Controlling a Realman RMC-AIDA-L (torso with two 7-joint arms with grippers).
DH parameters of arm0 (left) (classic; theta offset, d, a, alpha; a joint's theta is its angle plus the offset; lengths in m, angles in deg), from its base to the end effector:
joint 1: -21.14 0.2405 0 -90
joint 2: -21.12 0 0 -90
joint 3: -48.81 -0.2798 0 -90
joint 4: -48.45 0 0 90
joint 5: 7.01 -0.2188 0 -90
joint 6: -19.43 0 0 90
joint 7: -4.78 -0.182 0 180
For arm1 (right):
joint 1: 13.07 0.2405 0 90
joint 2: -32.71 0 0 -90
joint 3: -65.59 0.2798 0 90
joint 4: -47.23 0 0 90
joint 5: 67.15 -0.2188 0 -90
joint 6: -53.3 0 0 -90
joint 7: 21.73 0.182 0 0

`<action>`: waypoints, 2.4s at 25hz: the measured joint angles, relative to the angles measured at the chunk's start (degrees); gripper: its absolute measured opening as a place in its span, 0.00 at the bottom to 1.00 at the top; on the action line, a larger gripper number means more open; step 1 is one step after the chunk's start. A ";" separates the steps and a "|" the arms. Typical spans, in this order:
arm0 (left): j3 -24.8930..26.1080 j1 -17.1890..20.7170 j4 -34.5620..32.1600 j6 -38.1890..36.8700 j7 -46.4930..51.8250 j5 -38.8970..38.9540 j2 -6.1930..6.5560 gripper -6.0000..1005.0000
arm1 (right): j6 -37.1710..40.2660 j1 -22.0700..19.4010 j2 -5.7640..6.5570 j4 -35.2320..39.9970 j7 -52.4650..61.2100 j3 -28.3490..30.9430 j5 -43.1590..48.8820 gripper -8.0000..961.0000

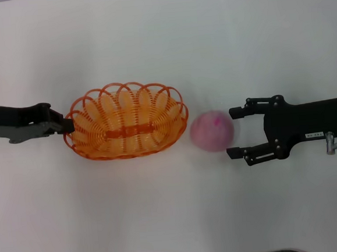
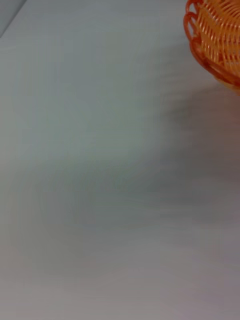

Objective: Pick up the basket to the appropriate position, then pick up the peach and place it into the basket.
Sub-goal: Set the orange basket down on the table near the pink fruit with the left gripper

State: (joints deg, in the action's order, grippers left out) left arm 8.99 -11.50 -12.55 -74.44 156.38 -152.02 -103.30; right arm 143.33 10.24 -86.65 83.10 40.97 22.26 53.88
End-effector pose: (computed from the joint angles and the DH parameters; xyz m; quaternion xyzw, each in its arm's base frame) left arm -0.2816 0.3579 -0.0341 -0.7446 -0.6586 -0.0498 0.0968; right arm 0.3197 0.3002 -0.0708 -0.9717 0.1362 0.1650 0.1003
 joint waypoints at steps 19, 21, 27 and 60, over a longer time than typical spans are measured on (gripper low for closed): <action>-6.84 3.60 0.27 5.23 0.45 2.96 -0.05 0.07 | -0.08 -0.12 0.00 0.19 0.31 0.03 0.00 0.94; -7.16 3.78 0.32 5.43 0.51 2.99 -0.07 0.08 | -0.08 -0.15 0.00 0.14 0.31 0.14 0.00 0.94; -7.39 4.14 0.36 5.70 0.62 3.02 -0.11 0.08 | -0.26 -0.11 0.00 -0.01 0.32 -0.08 0.05 0.94; -5.04 7.76 -7.44 4.23 -6.21 7.15 0.69 0.56 | -0.07 0.04 0.00 -0.02 0.28 0.14 -0.18 0.94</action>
State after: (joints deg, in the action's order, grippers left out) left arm 3.95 -3.74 -19.99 -70.21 150.17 -144.88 -102.60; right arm 143.27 10.28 -86.65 83.09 41.25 22.40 53.69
